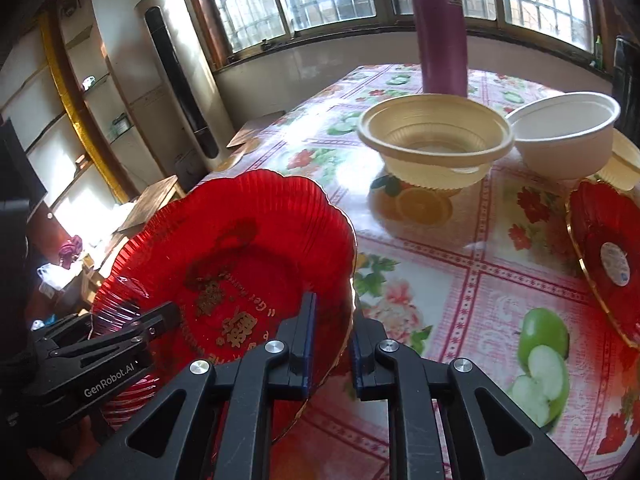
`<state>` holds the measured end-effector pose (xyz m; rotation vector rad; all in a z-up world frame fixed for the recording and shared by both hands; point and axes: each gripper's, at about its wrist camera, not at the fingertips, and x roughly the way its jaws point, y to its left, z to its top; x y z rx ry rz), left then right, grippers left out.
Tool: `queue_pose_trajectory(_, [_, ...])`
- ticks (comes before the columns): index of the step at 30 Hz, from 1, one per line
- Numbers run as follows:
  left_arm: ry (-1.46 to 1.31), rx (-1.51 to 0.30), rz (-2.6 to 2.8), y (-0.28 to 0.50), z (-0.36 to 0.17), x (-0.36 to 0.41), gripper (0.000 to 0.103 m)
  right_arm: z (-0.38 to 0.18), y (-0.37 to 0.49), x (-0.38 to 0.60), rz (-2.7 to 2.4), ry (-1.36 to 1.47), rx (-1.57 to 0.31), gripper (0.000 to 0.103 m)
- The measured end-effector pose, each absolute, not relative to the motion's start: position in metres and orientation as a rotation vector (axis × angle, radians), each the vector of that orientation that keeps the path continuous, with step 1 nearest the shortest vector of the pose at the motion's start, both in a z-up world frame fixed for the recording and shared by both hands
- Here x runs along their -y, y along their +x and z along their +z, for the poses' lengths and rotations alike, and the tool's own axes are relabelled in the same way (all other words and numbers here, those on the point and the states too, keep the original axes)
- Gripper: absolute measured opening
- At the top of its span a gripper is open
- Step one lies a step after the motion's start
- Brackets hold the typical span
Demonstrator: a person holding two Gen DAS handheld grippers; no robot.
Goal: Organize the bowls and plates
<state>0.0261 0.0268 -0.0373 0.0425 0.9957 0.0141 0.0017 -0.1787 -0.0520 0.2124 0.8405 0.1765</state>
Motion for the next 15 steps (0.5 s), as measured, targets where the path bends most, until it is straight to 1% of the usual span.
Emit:
queue_pose_trajectory(2, [0.068,-1.007,0.022,0.019,-0.036,-0.031,0.052,-0.052,-0.002,0.17,0.22,0.24,-0.851,0.017])
queue_pose_trajectory(5, [0.11,-0.998,0.048,0.007,-0.033,-0.034,0.054,-0.047,-0.009,0.159,0.217,0.165,-0.869,0.018])
queue_pose_trajectory(7, [0.134,-0.949,0.082,-0.006,-0.023,-0.04,0.059,-0.031,-0.025,0.166,0.205,0.173,-0.808,0.023])
queue_pose_trajectory(8, [0.151,-0.913,0.106,-0.014,-0.016,-0.042,0.06,-0.022,-0.034,0.174,0.195,0.18,-0.768,0.035])
queue_pose_trajectory(9, [0.167,-0.868,0.129,-0.023,-0.006,-0.043,0.06,-0.012,-0.043,0.182,0.185,0.187,-0.726,0.053])
queue_pose_trajectory(10, [0.179,-0.818,0.145,-0.032,0.005,-0.044,0.062,-0.002,-0.053,0.193,0.172,0.192,-0.684,0.061])
queue_pose_trajectory(11, [0.185,-0.764,0.15,-0.04,0.018,-0.043,0.064,0.008,-0.063,0.204,0.158,0.195,-0.639,0.073])
queue_pose_trajectory(12, [0.183,-0.708,0.141,-0.049,0.032,-0.04,0.072,0.017,-0.073,0.216,0.137,0.194,-0.598,0.076])
queue_pose_trajectory(13, [0.177,-0.654,0.119,-0.057,0.046,-0.035,0.083,0.025,-0.083,0.228,0.114,0.189,-0.568,0.076])
queue_pose_trajectory(14, [0.171,-0.61,0.08,-0.064,0.06,-0.026,0.087,0.032,-0.09,0.241,0.092,0.183,-0.551,0.077])
queue_pose_trajectory(15, [0.158,-0.586,0.022,-0.068,0.071,-0.017,0.089,0.038,-0.097,0.255,0.071,0.182,-0.54,0.077])
